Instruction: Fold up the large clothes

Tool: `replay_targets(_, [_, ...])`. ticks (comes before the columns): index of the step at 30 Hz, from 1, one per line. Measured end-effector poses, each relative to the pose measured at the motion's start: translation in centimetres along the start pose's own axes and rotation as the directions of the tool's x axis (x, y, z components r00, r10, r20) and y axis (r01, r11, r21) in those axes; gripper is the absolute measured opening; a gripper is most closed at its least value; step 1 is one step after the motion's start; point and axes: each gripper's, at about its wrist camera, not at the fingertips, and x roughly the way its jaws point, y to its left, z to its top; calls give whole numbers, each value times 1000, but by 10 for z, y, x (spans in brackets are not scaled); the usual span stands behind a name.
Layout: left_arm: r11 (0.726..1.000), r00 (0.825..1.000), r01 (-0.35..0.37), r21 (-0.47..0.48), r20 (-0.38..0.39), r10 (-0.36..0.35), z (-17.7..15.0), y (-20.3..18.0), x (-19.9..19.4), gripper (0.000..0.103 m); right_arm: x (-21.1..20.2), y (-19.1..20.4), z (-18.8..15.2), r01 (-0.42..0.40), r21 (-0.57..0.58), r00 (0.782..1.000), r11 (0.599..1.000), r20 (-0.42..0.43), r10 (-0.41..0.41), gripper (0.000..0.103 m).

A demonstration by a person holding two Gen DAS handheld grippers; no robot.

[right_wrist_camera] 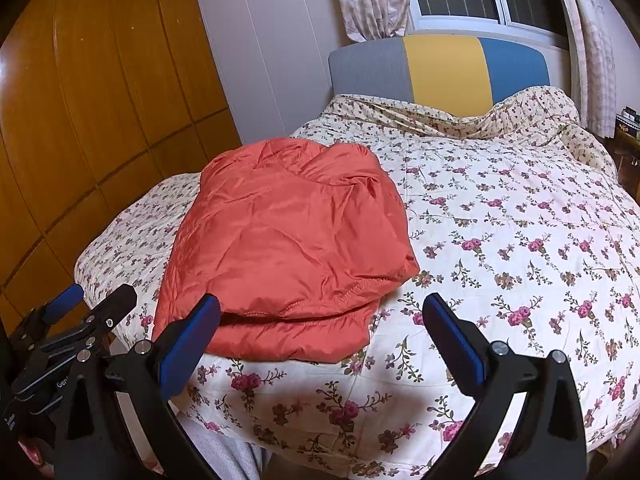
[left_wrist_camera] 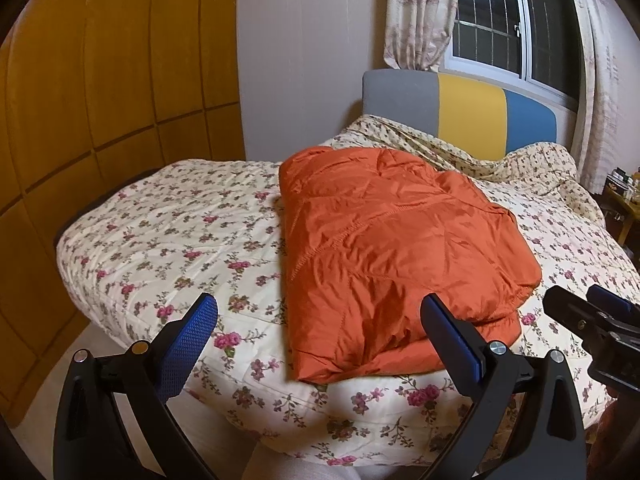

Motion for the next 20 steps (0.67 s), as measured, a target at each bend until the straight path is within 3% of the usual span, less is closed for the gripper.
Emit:
replay_targets(7, [1000,999,9,-5,34,-9,-2,-1,-1,100,7,-4,-1,1,16,1000,1000,-14,-1,101])
replay_targets(20, [1000,998,0,-18,-63,-1,4,5,27,100,17,-26,7,39,50,999,998,-26,-37,101])
